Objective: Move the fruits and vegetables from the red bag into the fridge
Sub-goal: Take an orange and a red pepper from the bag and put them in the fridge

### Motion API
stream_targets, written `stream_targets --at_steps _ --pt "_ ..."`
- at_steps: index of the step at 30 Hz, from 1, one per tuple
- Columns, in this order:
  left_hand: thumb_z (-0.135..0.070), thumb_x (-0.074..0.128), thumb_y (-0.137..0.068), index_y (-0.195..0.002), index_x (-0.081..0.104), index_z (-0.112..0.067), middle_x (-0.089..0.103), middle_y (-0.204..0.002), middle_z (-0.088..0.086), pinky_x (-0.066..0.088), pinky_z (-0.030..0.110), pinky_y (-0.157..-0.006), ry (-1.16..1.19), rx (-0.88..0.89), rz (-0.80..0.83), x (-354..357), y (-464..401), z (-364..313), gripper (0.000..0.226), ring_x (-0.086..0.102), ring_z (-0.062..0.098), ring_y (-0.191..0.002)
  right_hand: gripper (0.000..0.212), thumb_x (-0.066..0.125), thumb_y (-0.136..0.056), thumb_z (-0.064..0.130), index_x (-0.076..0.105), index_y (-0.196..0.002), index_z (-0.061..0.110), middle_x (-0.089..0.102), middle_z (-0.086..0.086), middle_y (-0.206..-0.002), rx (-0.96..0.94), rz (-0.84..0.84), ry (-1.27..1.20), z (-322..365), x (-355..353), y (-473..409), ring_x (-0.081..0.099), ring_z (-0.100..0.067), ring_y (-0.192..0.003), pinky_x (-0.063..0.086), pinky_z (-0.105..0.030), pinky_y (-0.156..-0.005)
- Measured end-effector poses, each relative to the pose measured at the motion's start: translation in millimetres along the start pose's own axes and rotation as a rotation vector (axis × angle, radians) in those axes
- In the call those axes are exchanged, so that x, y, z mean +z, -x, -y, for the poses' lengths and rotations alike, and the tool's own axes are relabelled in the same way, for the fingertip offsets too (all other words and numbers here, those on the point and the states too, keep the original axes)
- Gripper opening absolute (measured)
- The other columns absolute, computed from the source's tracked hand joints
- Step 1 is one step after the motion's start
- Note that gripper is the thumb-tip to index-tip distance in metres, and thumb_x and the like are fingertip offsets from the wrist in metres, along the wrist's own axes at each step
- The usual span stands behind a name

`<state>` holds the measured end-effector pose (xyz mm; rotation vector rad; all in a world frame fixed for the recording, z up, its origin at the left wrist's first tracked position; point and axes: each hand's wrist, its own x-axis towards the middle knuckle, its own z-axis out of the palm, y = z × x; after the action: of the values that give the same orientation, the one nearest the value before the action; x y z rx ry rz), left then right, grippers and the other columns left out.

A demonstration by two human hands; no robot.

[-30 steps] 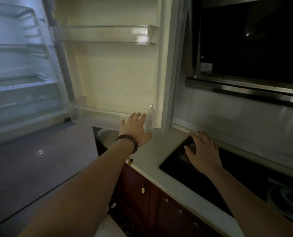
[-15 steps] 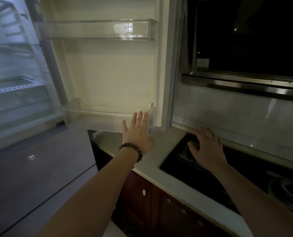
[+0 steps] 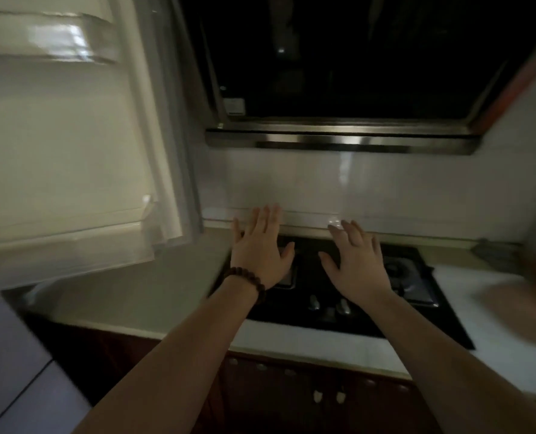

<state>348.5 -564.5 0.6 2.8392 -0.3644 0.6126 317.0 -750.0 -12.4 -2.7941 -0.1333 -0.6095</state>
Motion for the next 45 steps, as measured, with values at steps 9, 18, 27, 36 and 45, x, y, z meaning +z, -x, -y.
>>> stream_targets --at_steps 9,18,27,36,45 --pt "-0.055 0.031 -0.093 -0.149 0.002 -0.023 0.008 -0.158 -0.001 0.001 0.050 -0.116 0.184 0.359 0.161 68 -6 -201 0.072 0.002 0.017 -0.145 0.059 0.039 -0.095 0.048 0.026 -0.147 0.024 0.018 -0.002 -0.157 0.390 -0.051 0.125 -160 -65 100 0.005 -0.021 -0.146 0.007 -0.049 -0.118" --pt "-0.055 0.032 -0.091 -0.150 0.008 -0.023 0.009 -0.158 -0.001 0.005 0.052 -0.115 0.316 0.550 0.202 110 27 -425 0.072 0.002 0.016 -0.145 0.063 0.043 -0.093 0.049 0.025 -0.148 0.024 0.016 -0.002 -0.158 0.668 -0.128 0.229 -319 -150 207 0.004 -0.021 -0.146 0.007 -0.049 -0.118" --pt "-0.055 0.037 -0.090 -0.149 0.010 -0.021 0.015 -0.157 0.005 0.010 0.050 -0.116 0.378 0.607 0.252 149 48 -580 0.074 0.009 0.021 -0.144 0.062 0.043 -0.093 0.051 0.023 -0.148 0.029 0.014 -0.002 -0.158 0.818 -0.101 0.211 -451 -198 282 0.002 -0.021 -0.147 0.004 -0.049 -0.118" --pt "-0.056 0.038 -0.089 -0.149 0.010 -0.023 0.015 -0.157 0.002 0.005 0.047 -0.116 0.369 0.563 0.315 218 10 -669 0.073 0.007 0.021 -0.145 0.062 0.041 -0.094 0.051 0.019 -0.149 0.030 0.013 -0.003 -0.159 0.834 -0.044 0.171 -571 -193 270 0.000 -0.022 -0.147 0.005 -0.049 -0.118" --pt "-0.056 0.041 -0.087 -0.149 0.014 -0.023 0.020 -0.156 0.001 0.010 0.046 -0.117 0.332 0.403 0.280 308 -104 -747 0.075 0.011 0.020 -0.144 0.059 0.046 -0.093 0.046 0.027 -0.146 0.029 0.019 -0.001 -0.157 0.715 0.017 0.137 -725 -166 180 0.006 -0.023 -0.146 0.010 -0.049 -0.118"
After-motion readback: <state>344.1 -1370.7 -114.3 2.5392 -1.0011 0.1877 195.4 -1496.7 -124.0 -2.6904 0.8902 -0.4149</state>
